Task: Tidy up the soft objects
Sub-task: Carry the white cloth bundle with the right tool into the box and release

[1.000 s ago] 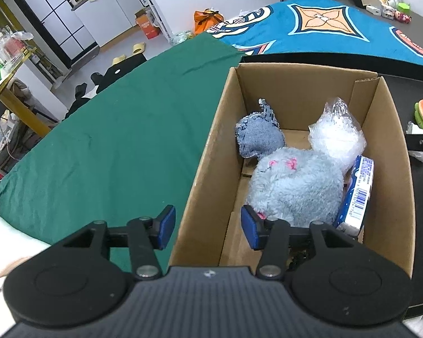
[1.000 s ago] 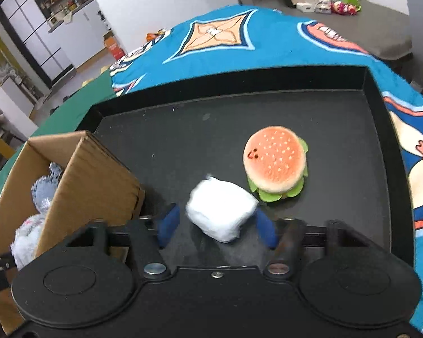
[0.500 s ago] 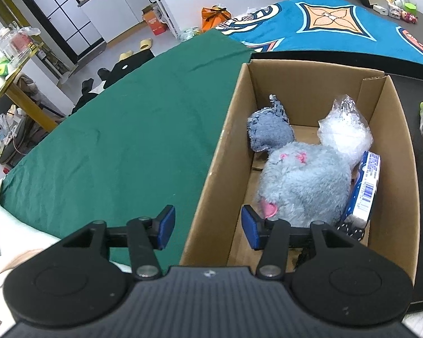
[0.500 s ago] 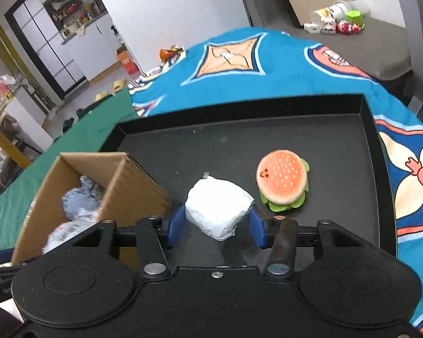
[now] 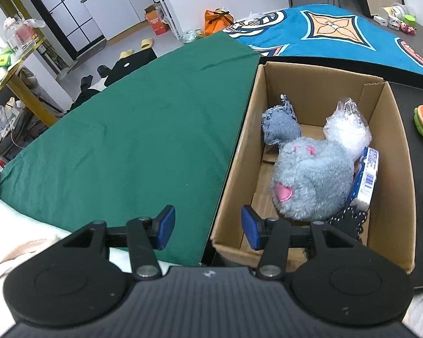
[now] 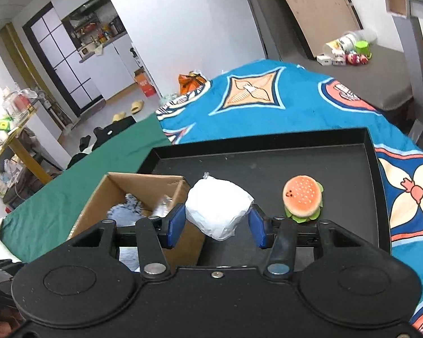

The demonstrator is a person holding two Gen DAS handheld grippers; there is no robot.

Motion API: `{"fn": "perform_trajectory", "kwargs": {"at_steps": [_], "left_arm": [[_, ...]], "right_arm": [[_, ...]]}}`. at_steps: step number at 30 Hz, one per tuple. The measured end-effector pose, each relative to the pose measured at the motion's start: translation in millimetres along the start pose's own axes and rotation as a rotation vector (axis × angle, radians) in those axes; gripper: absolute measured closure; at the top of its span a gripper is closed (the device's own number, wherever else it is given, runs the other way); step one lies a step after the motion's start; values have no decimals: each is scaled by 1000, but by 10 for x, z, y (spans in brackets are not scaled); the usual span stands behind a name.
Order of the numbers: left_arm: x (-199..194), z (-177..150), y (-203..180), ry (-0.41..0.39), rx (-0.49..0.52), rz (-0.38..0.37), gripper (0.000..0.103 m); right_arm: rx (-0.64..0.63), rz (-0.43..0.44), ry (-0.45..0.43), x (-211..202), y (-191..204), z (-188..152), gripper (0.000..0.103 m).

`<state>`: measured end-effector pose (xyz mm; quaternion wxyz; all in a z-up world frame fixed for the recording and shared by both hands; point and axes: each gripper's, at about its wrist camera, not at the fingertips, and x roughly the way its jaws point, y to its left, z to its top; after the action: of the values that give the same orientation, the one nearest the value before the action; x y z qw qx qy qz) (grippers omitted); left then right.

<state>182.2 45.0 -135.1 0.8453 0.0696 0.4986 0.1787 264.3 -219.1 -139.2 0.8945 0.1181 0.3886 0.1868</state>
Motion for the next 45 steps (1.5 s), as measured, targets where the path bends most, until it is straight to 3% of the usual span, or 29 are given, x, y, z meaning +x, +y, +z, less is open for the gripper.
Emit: {"fn": "perform_trajectory", "kwargs": {"at_steps": [11, 25, 28, 33, 35, 45], "left_arm": [[-69, -35, 104, -12, -8, -72, 53], [-64, -126, 234, -53, -68, -144, 54], [-42, -136, 278, -55, -95, -164, 59], [-25, -145, 287, -64, -110, -186, 84], [-26, -151, 284, -70, -108, -202, 88], [7, -162, 355, -81, -140, -256, 93]], "right_arm": [[-57, 22, -37, -211, 302, -15, 55], [-140, 103, 6, -252, 721, -124, 55], [-154, 122, 27, -229, 812, -172, 55], [-179, 150, 59, -193, 953, -265, 55], [-189, 160, 68, -175, 999, -293, 55], [-163, 214, 124, -57, 1101, -342, 52]]}}
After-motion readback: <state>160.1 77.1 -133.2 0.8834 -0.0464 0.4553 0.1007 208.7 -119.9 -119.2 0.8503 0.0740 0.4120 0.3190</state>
